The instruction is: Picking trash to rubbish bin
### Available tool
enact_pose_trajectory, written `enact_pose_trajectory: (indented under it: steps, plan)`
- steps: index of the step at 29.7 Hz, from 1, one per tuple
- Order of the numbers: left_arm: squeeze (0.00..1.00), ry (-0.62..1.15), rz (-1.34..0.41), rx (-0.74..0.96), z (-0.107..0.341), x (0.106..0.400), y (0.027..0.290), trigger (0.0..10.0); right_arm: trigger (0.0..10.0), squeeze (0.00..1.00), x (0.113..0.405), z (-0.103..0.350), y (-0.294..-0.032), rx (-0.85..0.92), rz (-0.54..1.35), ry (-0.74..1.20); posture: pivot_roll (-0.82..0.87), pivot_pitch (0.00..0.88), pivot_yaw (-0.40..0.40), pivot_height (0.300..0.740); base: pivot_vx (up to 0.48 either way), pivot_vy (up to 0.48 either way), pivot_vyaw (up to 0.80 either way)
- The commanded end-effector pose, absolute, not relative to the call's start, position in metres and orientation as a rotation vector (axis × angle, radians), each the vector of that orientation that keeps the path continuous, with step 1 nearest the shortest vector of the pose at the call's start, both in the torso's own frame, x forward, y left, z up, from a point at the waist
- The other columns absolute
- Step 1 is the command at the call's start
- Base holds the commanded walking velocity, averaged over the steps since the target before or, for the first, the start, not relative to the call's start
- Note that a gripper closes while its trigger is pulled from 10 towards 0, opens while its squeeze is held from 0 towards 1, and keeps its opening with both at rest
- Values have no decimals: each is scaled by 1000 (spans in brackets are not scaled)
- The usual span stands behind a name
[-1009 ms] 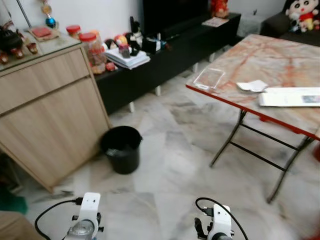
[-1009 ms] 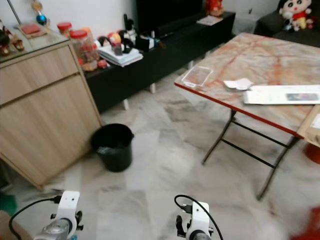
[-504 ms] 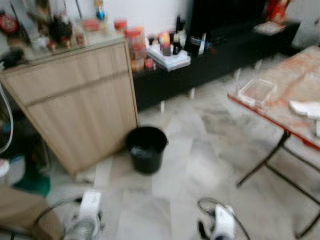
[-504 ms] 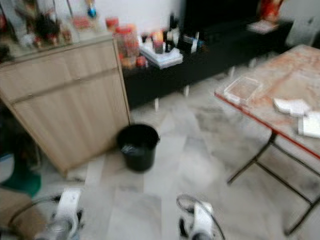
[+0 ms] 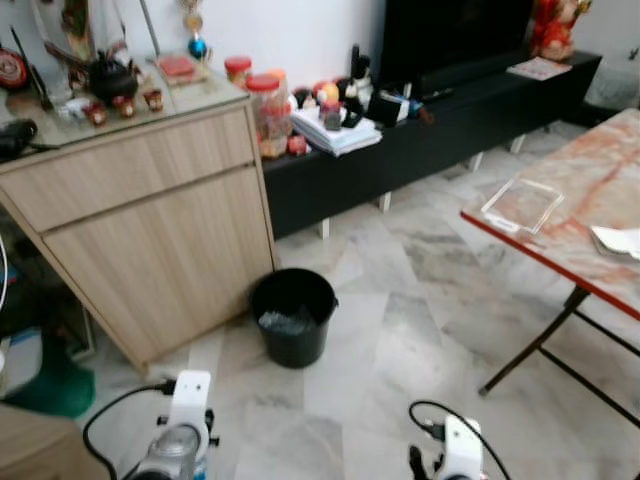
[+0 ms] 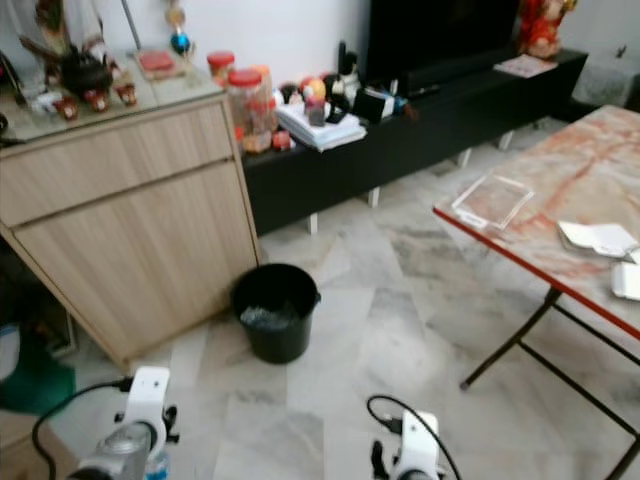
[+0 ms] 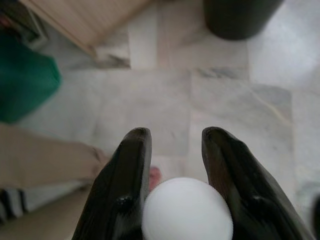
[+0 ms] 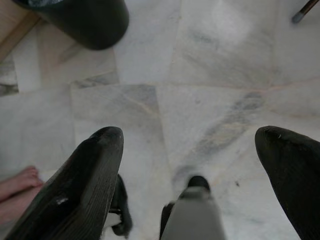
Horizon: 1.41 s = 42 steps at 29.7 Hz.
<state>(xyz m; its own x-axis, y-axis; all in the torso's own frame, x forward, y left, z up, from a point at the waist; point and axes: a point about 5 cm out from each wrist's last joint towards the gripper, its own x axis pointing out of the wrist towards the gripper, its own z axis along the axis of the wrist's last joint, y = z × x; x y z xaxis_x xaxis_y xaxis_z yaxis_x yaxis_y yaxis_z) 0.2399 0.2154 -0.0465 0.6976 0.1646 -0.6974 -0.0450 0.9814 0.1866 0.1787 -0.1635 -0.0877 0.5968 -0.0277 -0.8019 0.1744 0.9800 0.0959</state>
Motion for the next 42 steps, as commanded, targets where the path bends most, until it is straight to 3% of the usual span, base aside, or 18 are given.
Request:
enact_pose_trajectory:
  steps: [1,12,42]
  plan:
    - [0,779,103,152,-44,245,208,10000,10000,0,178,-88,-171,151,-135,929,-41,1,38,740,307,0,0]
    - [0,777,103,157,-44,245,210,10000,10000,0,181,-86,-172,119,-133,904,-45,4,40,740,313,0,438]
    - [0,774,107,169,-43,245,215,10000,10000,0,181,-85,-170,152,-138,877,-45,0,54,740,312,0,-107]
